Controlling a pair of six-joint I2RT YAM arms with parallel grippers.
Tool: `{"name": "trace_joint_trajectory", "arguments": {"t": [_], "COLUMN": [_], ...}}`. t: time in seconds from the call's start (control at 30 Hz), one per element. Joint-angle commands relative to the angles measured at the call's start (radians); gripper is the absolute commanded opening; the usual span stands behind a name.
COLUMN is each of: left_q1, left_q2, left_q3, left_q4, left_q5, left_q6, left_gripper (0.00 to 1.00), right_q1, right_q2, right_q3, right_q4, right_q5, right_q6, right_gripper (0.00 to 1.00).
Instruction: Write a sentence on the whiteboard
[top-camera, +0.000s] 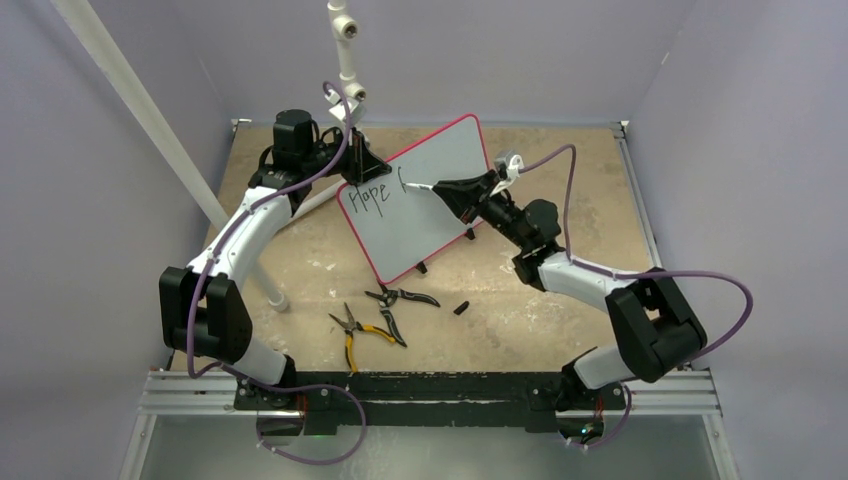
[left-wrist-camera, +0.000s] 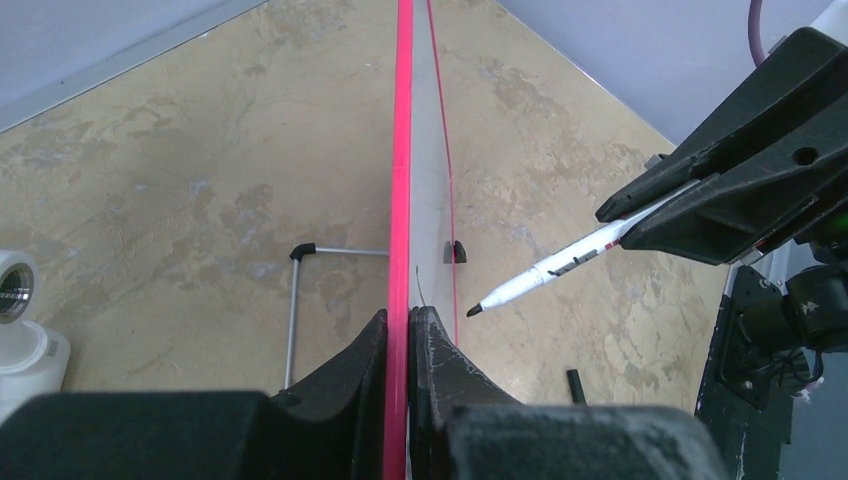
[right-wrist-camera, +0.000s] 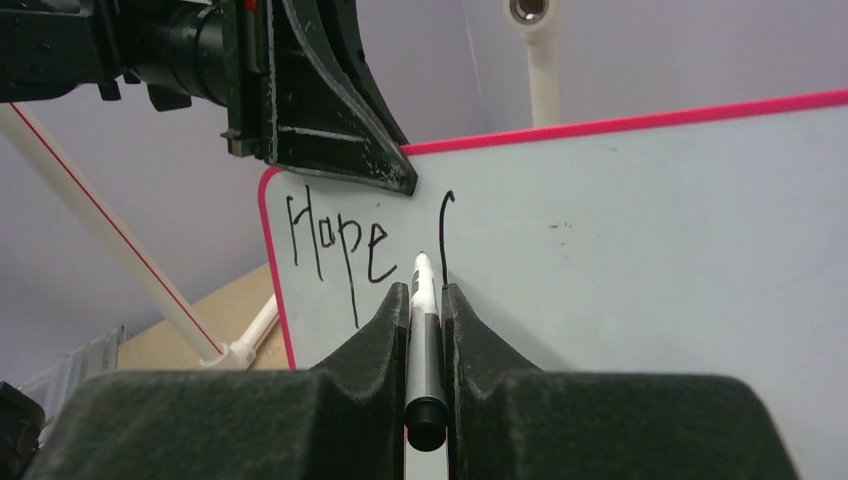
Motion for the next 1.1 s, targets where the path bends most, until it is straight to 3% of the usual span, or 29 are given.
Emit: {"name": "trace_joint_trajectory", "arguments": {"t": [0.0,0.47,1.07], "left_q1": [0.003,0.003,0.003], "left_q2": [0.008,0.011,0.014], "left_q3": [-0.022,-0.022,-0.022], "left_q4": [0.041,0.041,0.038], "left_q5": [-0.032,-0.03,-0.032], "left_q6": [0.027,0.028,0.031], "left_gripper": [0.0,0.0,0.0], "right_q1": [-0.004,-0.002,-0.002], "right_q2": [0.027,0.104,0.058], "right_q3": [0.072,0.125,0.072], "right_q4": [0.019,0.025,0.006], "right_q5": [-0.022,-0.028,0.127], "right_q6": [-0.019,-0.012,0.0], "right_gripper": [0.0,0.0,0.0]}}
